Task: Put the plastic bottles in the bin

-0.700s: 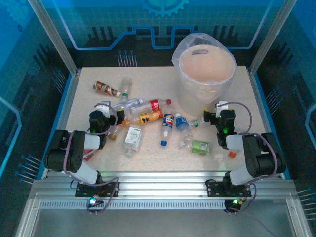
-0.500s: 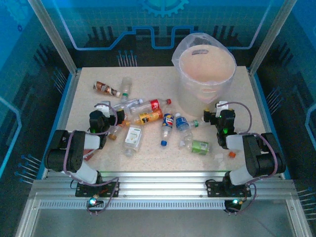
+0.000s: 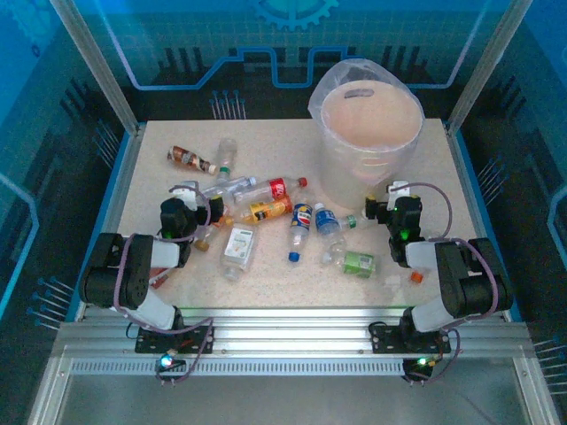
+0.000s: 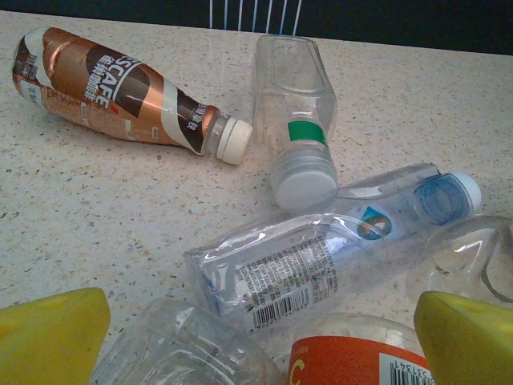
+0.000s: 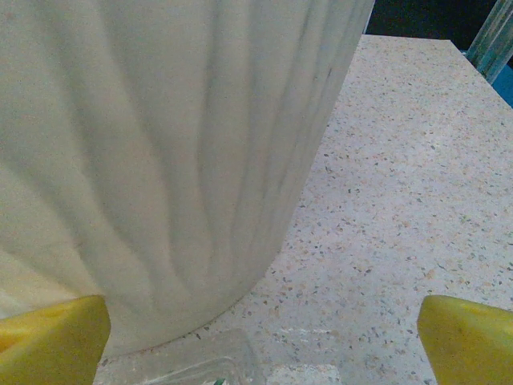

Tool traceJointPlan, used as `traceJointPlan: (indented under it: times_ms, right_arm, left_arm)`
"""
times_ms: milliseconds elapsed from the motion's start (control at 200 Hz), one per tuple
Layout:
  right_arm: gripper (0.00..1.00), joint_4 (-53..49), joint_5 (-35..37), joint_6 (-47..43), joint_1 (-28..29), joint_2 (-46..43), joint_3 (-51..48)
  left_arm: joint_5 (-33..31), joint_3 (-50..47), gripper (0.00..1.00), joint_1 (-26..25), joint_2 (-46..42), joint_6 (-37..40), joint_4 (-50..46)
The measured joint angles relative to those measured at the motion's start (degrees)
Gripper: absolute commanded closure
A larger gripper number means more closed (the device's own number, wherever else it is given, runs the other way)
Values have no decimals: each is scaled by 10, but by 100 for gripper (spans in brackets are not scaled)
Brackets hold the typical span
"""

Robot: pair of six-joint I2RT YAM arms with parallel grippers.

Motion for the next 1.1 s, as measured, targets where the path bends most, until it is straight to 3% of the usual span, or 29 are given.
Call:
traceJointPlan:
  times_ms: [905,1101]
  right_arm:
    - [0,0,0,0,0,0,0]
    - [0,-5,-4,0,0,-2,0]
  left_arm:
    - [0,0,1,0,0,0,-1]
    - [-2,4,1,1,-41,-2,-48]
